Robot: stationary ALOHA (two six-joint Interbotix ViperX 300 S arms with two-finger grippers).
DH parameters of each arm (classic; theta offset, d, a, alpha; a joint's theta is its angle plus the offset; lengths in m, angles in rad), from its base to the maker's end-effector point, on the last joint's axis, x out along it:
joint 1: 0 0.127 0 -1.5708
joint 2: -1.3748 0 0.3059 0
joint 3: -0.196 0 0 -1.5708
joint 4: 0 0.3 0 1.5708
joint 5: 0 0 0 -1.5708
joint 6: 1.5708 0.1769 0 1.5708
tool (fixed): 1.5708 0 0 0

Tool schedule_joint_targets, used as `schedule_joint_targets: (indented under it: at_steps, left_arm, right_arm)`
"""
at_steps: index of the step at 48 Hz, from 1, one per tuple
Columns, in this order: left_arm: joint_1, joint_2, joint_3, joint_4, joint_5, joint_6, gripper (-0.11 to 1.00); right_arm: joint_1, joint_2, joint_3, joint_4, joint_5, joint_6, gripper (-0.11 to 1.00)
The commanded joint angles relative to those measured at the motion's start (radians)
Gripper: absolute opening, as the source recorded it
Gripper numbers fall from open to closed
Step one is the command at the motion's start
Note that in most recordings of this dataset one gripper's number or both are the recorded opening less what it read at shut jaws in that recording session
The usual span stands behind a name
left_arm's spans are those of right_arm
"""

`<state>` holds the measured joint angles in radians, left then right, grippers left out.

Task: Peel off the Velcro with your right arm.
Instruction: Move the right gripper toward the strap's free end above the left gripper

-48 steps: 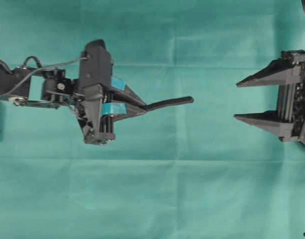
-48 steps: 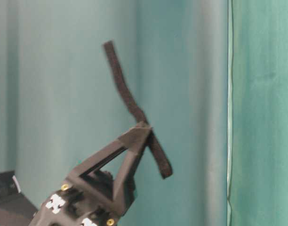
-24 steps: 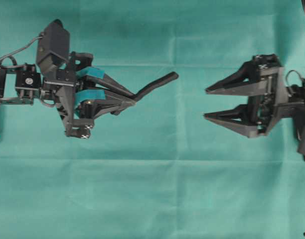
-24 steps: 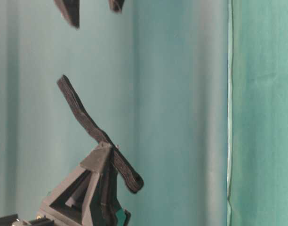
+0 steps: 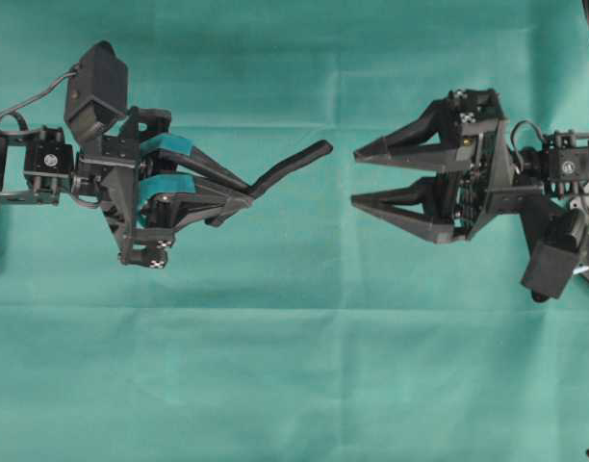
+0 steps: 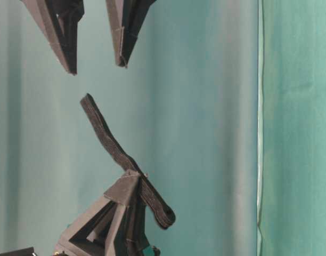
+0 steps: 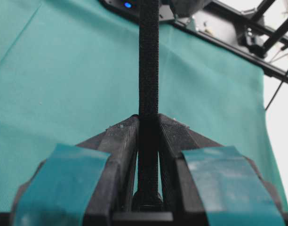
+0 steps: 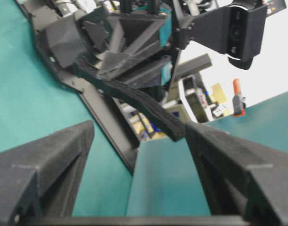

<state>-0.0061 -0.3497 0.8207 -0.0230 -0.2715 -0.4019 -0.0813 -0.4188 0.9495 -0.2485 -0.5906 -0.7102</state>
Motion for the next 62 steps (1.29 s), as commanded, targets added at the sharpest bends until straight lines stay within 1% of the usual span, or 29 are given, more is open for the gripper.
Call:
schedule_joint_targets:
  at_steps: [1,17,20,23,29,33,43,55,62]
  left_arm:
    - [0.003,-0.018,-0.009,-0.002,-0.011,0.000,0.10]
    - [0.003,-0.017,-0.008,-0.002,-0.011,-0.002,0.10]
    - [0.003,-0.018,-0.008,-0.002,-0.011,-0.002,0.10]
    - [0.003,-0.018,-0.008,-0.002,-0.011,-0.002,0.10]
    - [0.003,-0.017,-0.006,-0.002,-0.011,0.000,0.10]
    - [0.003,-0.017,-0.005,-0.002,-0.011,0.000,0.10]
    - [0.003,-0.017,-0.002,-0.002,-0.011,0.000,0.10]
    - [0.003,-0.017,0.003,-0.002,-0.012,0.000,0.10]
    - [0.003,-0.017,0.005,-0.002,-0.011,0.000,0.10]
  right_arm:
    - [-0.014,-0.003,-0.023,0.003,-0.018,-0.003,0.46]
    - [-0.049,0.032,-0.026,0.003,-0.080,-0.011,0.45]
    - [-0.049,0.043,-0.029,0.002,-0.084,-0.012,0.43]
    - [-0.049,0.049,-0.034,-0.002,-0.086,-0.012,0.38]
    - [-0.049,0.066,-0.043,-0.003,-0.086,-0.014,0.17]
    - [-0.049,0.077,-0.051,-0.003,-0.086,-0.014,0.10]
    - [-0.049,0.095,-0.072,-0.003,-0.086,-0.014,0.09]
    - [-0.049,0.098,-0.078,-0.003,-0.086,-0.043,0.09]
    - [-0.049,0.098,-0.077,-0.003,-0.087,-0.044,0.09]
